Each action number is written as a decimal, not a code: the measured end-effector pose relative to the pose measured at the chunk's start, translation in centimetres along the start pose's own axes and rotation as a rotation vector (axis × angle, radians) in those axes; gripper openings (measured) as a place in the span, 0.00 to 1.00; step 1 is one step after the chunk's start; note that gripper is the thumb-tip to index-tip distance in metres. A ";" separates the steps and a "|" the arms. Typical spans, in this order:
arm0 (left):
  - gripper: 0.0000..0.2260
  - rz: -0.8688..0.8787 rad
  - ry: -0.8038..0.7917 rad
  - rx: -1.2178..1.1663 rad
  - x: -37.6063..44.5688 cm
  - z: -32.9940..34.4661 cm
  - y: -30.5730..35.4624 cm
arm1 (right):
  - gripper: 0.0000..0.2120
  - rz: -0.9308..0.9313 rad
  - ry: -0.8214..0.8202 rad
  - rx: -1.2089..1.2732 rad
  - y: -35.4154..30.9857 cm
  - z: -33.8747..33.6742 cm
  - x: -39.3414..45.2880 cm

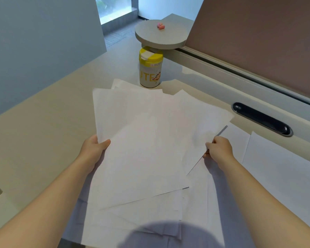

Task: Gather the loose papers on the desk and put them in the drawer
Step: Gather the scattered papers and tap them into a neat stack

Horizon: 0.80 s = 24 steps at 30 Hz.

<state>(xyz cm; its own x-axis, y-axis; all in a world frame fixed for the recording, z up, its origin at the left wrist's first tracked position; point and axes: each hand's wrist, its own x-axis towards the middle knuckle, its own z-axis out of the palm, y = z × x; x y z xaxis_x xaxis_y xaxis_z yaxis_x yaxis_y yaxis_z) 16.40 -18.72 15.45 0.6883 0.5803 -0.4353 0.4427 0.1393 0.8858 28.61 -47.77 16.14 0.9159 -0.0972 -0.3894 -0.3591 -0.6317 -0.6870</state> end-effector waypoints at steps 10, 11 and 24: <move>0.15 -0.020 0.074 -0.058 2.5 -3.4 1.8 | 0.15 -0.040 -0.347 0.042 -3.3 0.6 -0.1; 0.15 -0.030 0.070 -0.049 2.7 -3.4 1.7 | 0.15 -0.017 -0.414 0.058 -3.5 0.9 -0.5; 0.13 -0.026 0.017 0.317 3.0 1.3 1.7 | 0.19 0.145 -0.247 0.470 -4.0 6.9 -2.4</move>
<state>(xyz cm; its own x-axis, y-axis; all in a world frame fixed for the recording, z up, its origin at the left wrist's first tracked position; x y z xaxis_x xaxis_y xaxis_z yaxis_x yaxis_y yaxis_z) 19.94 -17.83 15.42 0.6659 0.5934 -0.4521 0.6191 -0.1014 0.7788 26.65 -39.68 15.59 0.8020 0.0611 -0.5941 -0.5719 -0.2084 -0.7934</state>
